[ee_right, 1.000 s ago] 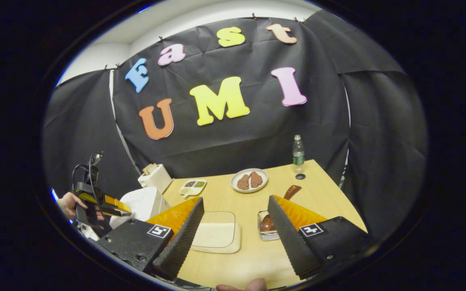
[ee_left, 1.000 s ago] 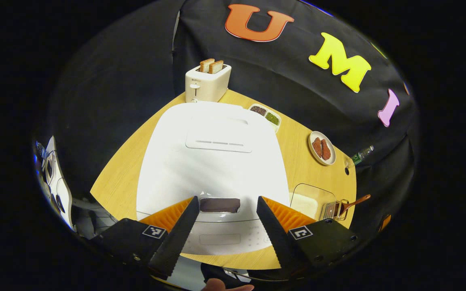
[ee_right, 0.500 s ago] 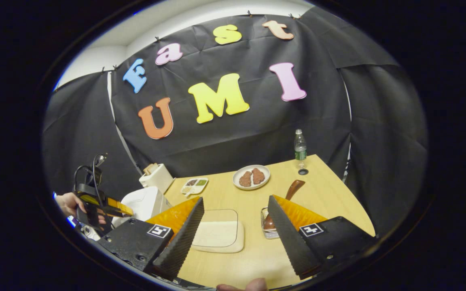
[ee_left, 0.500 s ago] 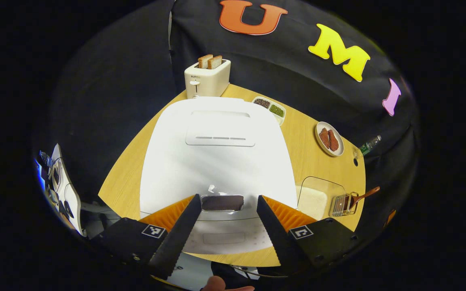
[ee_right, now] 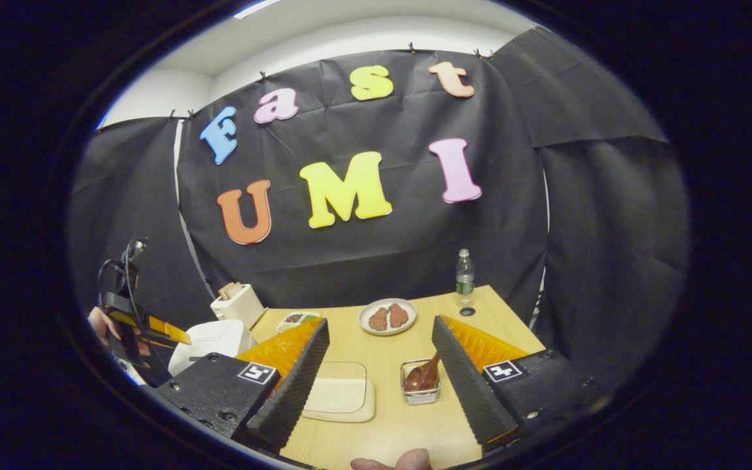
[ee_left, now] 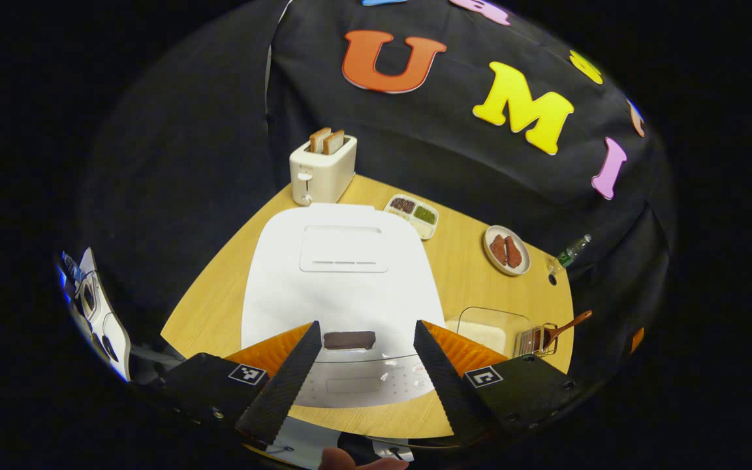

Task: Close the left gripper, press the button to open the rice cooker; take a wooden spoon from the chopstick holder with the right hand, scoop a spoonful of rice and pour it into the rice cooker, then put the wooden spoon back into the chopstick holder.

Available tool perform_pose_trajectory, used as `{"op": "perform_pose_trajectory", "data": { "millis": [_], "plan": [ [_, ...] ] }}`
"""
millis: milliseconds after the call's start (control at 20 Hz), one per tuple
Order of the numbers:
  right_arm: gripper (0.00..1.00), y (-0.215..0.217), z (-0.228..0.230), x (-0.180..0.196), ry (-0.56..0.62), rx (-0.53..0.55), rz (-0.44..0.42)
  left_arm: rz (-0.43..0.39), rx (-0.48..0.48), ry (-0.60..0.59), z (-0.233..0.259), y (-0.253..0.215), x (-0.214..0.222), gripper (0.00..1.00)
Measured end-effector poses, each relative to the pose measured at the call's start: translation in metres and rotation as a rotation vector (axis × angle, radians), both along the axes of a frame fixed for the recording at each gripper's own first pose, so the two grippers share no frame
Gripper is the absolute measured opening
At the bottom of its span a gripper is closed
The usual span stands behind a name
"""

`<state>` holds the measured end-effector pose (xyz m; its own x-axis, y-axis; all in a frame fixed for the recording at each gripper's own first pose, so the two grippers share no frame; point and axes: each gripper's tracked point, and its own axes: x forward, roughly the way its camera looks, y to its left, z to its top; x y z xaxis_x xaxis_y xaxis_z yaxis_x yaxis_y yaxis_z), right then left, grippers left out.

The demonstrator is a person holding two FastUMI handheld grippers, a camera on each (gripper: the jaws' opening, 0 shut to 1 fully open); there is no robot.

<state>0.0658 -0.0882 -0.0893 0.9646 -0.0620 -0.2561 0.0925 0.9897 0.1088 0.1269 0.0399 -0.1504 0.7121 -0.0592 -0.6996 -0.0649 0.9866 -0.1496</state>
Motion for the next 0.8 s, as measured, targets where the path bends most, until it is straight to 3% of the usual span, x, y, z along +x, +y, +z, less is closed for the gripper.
{"op": "perform_pose_trajectory", "data": {
  "millis": [400,550,800],
  "plan": [
    [1.00,0.039,0.081,-0.033,-0.198,-0.089,0.022,-0.176,0.094,-0.447,0.127,-0.044,-0.049,0.94],
    [0.96,0.056,0.096,-0.047,-0.244,-0.115,0.035,-0.206,0.092,-0.592,0.153,-0.062,-0.073,0.94],
    [0.99,0.077,0.101,-0.070,-0.268,-0.137,0.036,-0.248,0.129,-0.776,0.176,-0.071,-0.116,0.94]
  ]
}}
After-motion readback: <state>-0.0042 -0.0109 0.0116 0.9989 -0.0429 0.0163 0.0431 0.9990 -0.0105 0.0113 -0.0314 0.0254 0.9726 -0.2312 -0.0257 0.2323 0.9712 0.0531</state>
